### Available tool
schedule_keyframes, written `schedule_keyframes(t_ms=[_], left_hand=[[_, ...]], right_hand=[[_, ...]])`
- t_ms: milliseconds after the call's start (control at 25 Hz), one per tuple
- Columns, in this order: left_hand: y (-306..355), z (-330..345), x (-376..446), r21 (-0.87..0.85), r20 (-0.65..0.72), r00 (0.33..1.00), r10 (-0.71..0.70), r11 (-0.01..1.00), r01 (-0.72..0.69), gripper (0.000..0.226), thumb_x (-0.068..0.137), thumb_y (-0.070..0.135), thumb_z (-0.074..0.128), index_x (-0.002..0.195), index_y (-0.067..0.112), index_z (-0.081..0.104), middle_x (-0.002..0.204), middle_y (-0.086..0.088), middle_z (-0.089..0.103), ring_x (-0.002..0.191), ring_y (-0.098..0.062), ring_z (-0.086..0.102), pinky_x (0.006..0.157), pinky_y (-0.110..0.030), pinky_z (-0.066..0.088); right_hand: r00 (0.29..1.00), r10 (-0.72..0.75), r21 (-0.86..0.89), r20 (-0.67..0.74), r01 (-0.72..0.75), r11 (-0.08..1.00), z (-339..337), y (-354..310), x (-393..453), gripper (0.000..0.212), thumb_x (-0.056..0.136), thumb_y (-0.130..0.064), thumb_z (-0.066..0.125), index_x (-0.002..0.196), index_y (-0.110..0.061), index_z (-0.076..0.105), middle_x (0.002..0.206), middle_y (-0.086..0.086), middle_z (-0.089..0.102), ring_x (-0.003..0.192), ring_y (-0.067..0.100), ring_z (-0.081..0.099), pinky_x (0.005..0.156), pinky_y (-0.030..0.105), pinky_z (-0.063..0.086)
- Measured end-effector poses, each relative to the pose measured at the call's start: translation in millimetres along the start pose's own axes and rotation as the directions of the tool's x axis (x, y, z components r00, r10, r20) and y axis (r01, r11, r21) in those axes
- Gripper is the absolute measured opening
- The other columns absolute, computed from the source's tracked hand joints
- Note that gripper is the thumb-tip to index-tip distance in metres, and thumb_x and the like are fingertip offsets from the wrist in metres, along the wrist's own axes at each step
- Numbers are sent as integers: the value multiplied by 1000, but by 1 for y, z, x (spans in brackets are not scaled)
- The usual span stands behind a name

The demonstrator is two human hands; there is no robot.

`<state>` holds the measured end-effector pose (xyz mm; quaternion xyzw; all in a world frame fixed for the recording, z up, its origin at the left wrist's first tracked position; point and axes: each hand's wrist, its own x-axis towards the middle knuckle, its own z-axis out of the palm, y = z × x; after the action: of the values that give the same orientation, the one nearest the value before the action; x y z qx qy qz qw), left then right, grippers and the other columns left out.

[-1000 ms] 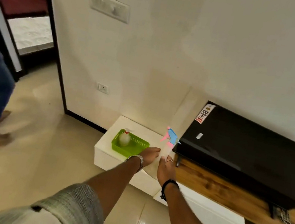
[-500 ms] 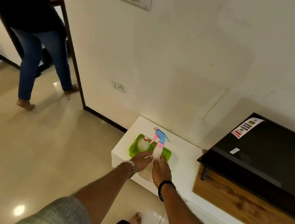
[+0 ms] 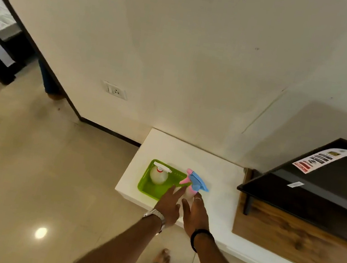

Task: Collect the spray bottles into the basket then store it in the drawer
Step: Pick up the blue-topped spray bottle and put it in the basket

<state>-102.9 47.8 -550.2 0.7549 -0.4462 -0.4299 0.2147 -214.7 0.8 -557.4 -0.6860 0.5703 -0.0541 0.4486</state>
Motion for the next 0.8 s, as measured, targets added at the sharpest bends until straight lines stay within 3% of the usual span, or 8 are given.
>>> schedule_keyframes(t_ms=[80,160,360,440,520,640,800], left_hand=[[-21,12,33,46,7,1000,-2,999,1,73,97,2,45,159,32,18,169,-1,11,154,-23,22,122,-35,31],[-42,24,62,106,16,1000,2,994,-4,76,96,4,47,160,30,13,169,-4,8,155,-25,19,121,-37,32],[-103,62,126,148,25,1000,15,989,-19,86,94,11,54,160,12,-1,169,-10,-3,157,-27,4,125,-37,26],[-122,74,144,107,10,1000,6,994,-7,89,92,9,57,160,10,0,169,-10,-1,157,-27,4,124,-36,27],[-135,79,157,81,-4,1000,-9,997,9,90,89,6,58,160,14,4,169,-8,0,157,-27,9,118,-36,38],[-152,84,173,109,24,1000,-19,994,16,88,86,4,58,159,19,10,169,-7,4,155,-29,18,107,-36,50],[-164,88,177,127,35,999,-27,992,22,84,86,3,55,159,16,15,169,-11,4,155,-33,18,116,-37,42]], right_hand=[[997,76,56,2,-76,996,16,17,35,30,103,-29,49,131,-19,47,120,0,63,117,29,63,85,17,49],[995,104,39,-13,-103,994,33,33,66,28,103,-30,49,130,-21,46,114,-3,62,113,29,65,83,23,47],[996,88,-101,-32,-91,991,96,82,142,36,101,-26,51,134,-13,48,124,12,64,110,37,64,90,42,51],[992,122,-57,-2,-122,991,116,96,163,39,98,-23,48,137,-23,48,126,6,61,113,31,61,92,40,49],[991,134,25,-13,-134,991,128,103,176,42,99,-25,46,136,-46,44,127,-13,56,114,15,57,92,29,44],[996,81,-16,-46,-82,996,140,113,190,45,101,-24,49,140,-45,42,131,-12,56,120,16,56,95,24,39],[994,82,18,-67,-81,997,146,116,194,38,101,-30,51,132,-50,43,135,-11,58,121,15,57,99,33,46]])
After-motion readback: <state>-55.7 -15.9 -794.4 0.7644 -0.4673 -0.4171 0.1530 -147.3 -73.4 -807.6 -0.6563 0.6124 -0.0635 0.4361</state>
